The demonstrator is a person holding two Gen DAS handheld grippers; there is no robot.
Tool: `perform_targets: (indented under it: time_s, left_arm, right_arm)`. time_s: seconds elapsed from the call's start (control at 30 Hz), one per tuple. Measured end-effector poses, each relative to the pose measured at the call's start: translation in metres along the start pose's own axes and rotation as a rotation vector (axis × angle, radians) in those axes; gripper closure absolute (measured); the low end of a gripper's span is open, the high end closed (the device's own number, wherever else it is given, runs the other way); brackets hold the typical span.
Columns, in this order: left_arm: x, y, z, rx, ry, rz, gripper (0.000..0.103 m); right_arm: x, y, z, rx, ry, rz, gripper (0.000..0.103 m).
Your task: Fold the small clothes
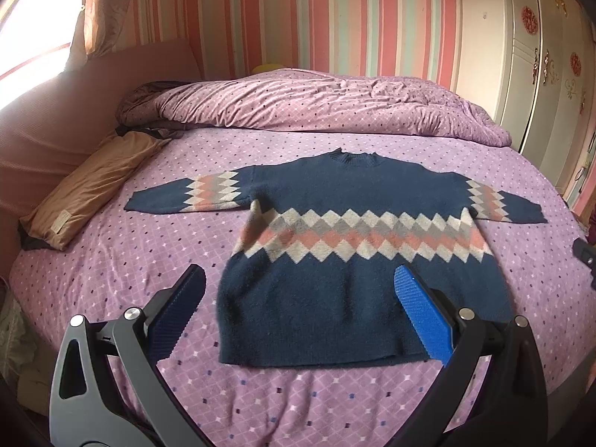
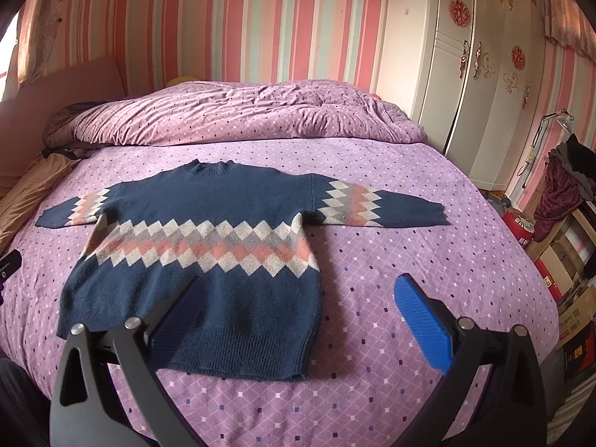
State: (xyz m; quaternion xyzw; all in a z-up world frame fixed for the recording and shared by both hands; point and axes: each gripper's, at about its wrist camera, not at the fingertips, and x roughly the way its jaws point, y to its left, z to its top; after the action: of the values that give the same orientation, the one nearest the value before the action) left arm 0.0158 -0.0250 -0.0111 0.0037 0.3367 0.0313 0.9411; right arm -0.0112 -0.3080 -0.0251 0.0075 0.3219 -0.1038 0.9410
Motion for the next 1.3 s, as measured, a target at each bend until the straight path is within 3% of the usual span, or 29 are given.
perform_targets:
  time_s: [0.4, 1.3]
  left_arm:
    - [-0.007, 0.021, -0.008, -0.007, -0.004, 0.017, 0.003]
    - [-0.015, 0.026, -0.011, -0.014, -0.014, 0.027, 0.003]
  right_arm:
    - [-0.010, 0.005, -0.001, -0.016, 0.001, 0.006, 0.001]
    - [-0.022, 0.011, -0.002, -0.016, -0.008, 0.025, 0.001]
